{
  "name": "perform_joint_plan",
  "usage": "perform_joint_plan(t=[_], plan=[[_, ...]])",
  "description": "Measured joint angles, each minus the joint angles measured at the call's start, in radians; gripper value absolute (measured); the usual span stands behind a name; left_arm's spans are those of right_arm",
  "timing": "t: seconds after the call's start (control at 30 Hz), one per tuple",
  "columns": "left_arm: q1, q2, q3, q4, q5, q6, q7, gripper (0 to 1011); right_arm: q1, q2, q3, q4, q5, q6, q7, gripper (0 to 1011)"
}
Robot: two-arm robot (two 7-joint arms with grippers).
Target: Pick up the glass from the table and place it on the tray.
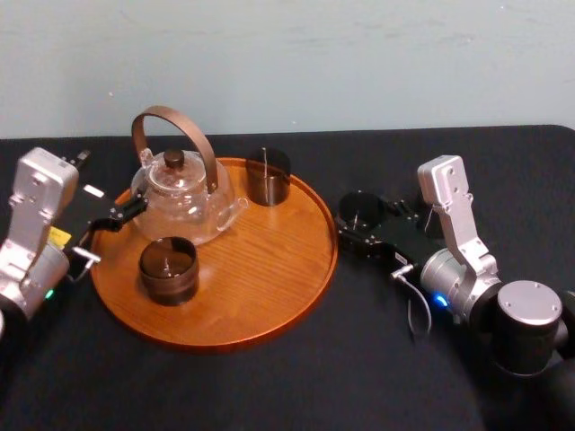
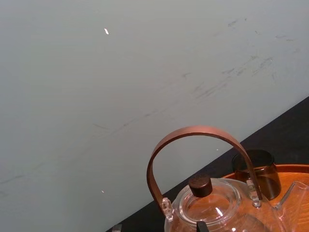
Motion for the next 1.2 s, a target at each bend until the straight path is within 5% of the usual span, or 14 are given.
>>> perform_joint_plan(t=[0.17, 0.7, 1.2], plan=[[0.000, 0.000, 0.000, 0.000, 0.000, 0.000, 0.000, 1001, -0.001, 0.000, 0.000, -0.002, 0.000, 0.001, -0.001, 903], [0.000, 0.000, 0.000, 0.000, 0.000, 0.000, 0.000, 1001, -0.006, 0.006, 0.000, -0.010, 0.004, -0.009, 0.011, 902], [0.000, 0.000, 0.000, 0.000, 0.000, 0.000, 0.000, 1001, -0.078, 0.031, -0.012, -0.173, 0.004, 0.016, 0.014, 902]])
